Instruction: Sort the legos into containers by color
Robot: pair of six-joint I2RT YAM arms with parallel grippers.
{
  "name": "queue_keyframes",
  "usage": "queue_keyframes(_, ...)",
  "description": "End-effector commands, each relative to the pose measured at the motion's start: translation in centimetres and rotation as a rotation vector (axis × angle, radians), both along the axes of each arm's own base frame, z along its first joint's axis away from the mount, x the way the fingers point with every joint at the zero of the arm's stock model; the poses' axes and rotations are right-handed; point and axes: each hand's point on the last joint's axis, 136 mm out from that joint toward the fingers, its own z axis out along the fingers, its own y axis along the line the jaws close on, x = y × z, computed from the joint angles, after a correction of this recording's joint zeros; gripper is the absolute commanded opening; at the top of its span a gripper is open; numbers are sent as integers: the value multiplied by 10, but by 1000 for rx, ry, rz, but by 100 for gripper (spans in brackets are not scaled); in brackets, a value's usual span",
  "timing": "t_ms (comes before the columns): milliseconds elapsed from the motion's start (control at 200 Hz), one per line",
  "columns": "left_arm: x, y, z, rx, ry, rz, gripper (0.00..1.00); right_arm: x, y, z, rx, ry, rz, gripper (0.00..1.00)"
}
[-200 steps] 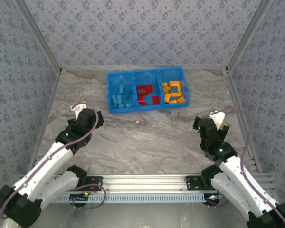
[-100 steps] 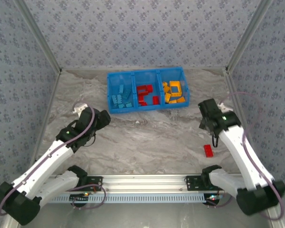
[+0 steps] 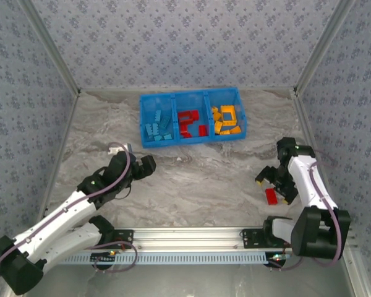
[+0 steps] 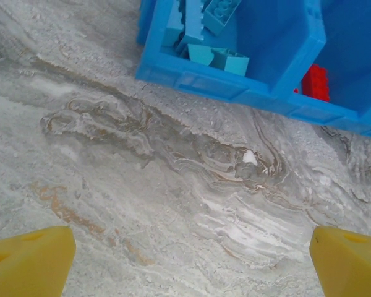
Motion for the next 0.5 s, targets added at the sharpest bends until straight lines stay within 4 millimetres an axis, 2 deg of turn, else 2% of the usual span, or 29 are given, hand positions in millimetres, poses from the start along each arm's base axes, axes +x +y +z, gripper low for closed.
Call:
queue_keyframes(0,4,-6,19,-23,-62,-35,98,28,-8,-7,57,-120,-86,96)
queue_keyframes(130,5,-4,24,-36,-78,-20,98,43,-33,-16,-15,-130,-119,96)
queue_keyframes(215,6,-4,27,-46,-91,-20,98,64,-47,-21,-35,-194,-140,96)
queue_keyframes(300,8,-4,28,-52,-88,-18,98,74,-45,-31,-6,-212,-135,95)
queue_keyframes(495,13,4,29,-63,-84,4,98,67,-37,-60,73,-163,-142,96)
